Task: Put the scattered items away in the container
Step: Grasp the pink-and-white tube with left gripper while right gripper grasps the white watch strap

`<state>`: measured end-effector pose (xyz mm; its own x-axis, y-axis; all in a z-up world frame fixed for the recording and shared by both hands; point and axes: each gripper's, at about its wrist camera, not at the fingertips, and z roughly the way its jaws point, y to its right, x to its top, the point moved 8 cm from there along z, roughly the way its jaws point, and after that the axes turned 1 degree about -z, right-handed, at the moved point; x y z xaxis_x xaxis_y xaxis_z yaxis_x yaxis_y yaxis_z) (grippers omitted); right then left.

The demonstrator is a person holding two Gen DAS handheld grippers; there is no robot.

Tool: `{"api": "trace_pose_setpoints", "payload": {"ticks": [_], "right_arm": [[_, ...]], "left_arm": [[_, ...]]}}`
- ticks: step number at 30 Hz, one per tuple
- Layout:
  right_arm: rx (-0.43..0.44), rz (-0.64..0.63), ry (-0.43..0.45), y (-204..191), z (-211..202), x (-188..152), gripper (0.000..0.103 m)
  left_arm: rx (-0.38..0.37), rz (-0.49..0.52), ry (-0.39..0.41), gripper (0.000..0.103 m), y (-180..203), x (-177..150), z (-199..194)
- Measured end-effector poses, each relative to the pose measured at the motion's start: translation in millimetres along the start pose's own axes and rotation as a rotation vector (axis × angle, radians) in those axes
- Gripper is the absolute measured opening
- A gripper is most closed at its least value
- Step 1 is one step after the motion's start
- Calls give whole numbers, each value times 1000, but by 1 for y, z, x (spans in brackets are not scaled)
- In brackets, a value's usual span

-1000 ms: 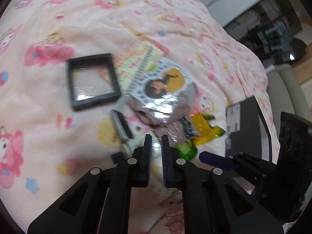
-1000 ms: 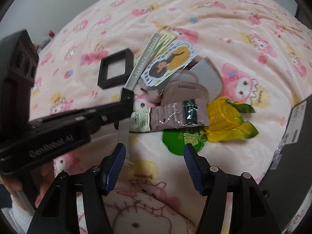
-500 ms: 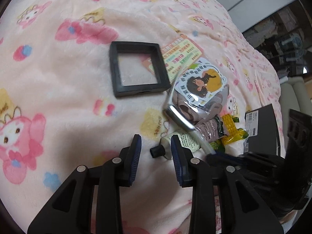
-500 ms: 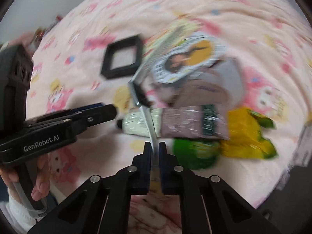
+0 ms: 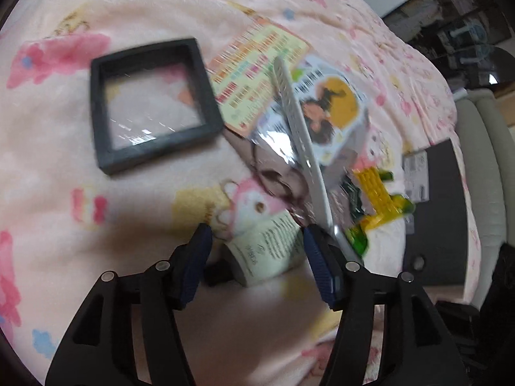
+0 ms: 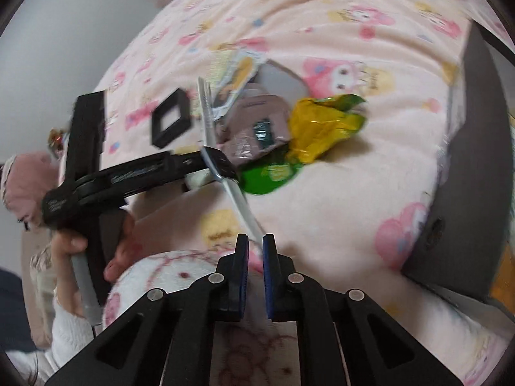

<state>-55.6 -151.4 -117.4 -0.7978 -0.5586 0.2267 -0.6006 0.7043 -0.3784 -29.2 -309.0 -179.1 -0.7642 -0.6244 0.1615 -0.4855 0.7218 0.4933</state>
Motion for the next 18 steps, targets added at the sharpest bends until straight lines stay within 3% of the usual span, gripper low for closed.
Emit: {"api": "trace_pose_setpoints", "payload": {"ticks": [3,5,7,11,14,15,18], "right_arm": [[-51,-54,44,-5,-8,7,9],[-41,-101,64,-16,-10,16,19],[-34,-158,79,-28,-5,26,40],[-18,-277,23,-47,15,38,50],[-94,-273,-89,-35,48,46,50],[-80,-270,-102,-35,56,48,49],[-14,-242,-123,-34,67,49,13]], "left_arm": [[-5,48,-43,53,6,-12,0],[12,97,-37,49,8,-16,-8],[-7,93,-25,46,7,-13,-17],[30,57,6,40,-9,0,-21],[30,24,16,40,-14,4,-20],[28,25,19,40,-15,3,-21],[28,45,21,40,-14,2,-20]]}}
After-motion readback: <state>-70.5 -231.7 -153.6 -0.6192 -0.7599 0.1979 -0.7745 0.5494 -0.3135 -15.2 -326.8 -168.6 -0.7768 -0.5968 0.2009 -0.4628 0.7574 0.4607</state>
